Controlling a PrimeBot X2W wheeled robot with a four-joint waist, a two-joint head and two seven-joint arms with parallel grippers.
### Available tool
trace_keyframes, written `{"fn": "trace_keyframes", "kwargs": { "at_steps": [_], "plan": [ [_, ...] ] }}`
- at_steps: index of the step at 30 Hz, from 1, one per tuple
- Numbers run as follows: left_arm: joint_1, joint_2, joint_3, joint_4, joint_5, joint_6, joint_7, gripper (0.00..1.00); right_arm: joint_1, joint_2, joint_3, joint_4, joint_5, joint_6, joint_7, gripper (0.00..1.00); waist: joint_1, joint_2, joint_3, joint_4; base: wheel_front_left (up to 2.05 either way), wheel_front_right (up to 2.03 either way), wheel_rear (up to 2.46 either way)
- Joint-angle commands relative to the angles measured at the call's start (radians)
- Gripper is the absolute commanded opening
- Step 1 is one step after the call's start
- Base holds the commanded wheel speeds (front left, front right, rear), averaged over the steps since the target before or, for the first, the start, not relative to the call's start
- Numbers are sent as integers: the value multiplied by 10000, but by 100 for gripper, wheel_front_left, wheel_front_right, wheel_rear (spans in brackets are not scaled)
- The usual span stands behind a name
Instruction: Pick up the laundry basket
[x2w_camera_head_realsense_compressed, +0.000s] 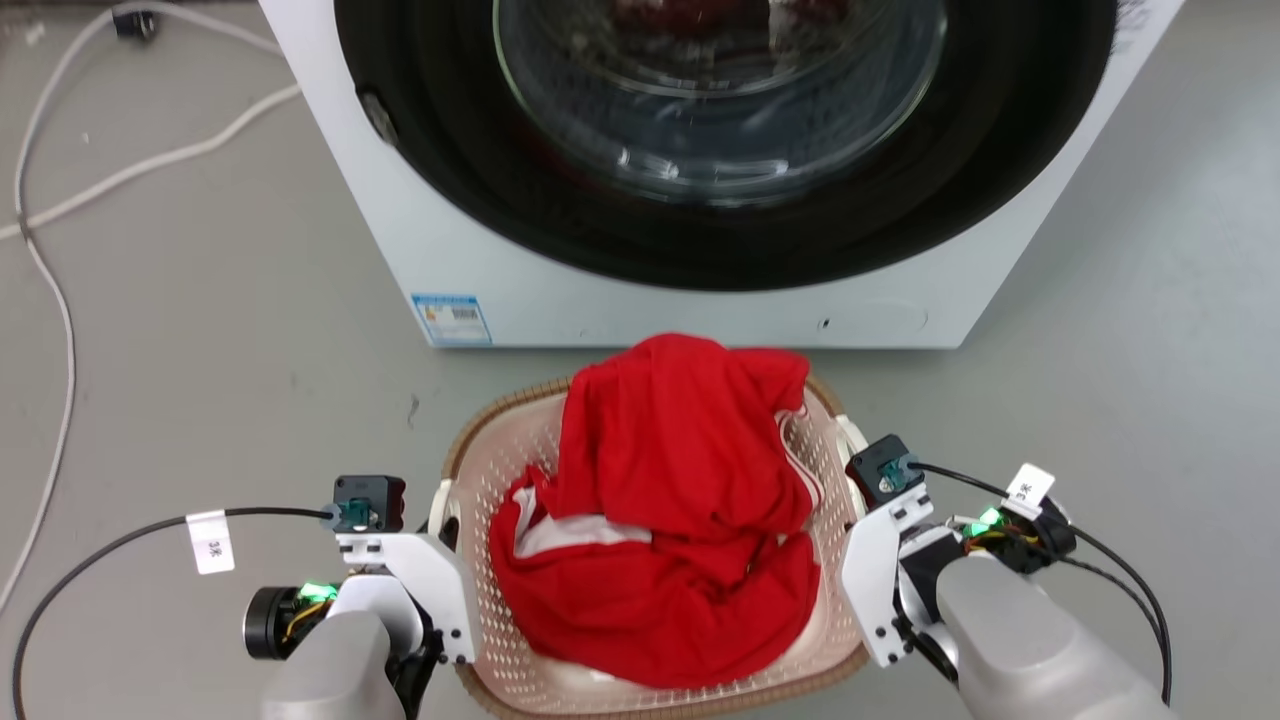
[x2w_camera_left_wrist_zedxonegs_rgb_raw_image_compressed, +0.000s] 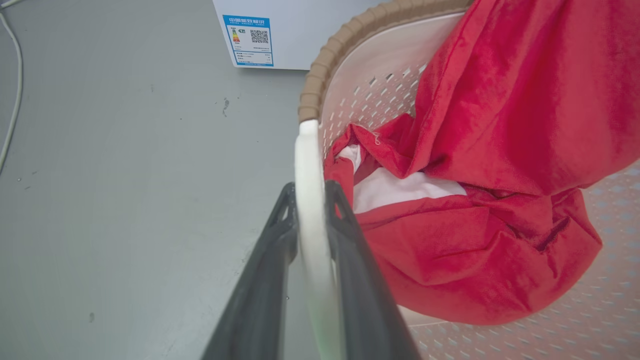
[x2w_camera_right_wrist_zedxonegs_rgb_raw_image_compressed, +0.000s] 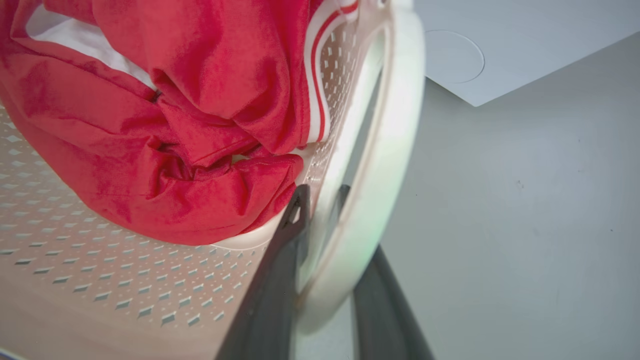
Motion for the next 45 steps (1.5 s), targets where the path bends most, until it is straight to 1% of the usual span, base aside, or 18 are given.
{"fn": "trace_keyframes", "kwargs": {
  "at_steps": [1,9,16,32,45],
  "plan": [
    [99,79,-132,2,-30,9,82,0,267,-33,276,41,186,33,180,0,2,-1,-570,-183,0,0,0],
    [474,-28,-560,69,-295,8,556,0,750,-27,1012,98,945,41,584,0,2,-1,-1655,-368,0,0,0],
    [609,-50,-850,93,-525,8,890,0,1029,-22,1472,129,1565,41,928,0,2,-1,-2058,-455,0,0,0],
    [763,-130,-1368,117,-838,4,1348,0,1295,-4,2152,257,2593,41,1483,0,2,-1,-2527,-466,0,0,0],
    [868,-63,-1571,134,-1170,4,1393,0,1194,-4,2550,411,3064,41,1430,0,2,-1,-2556,-425,0,0,0]
  ]
}}
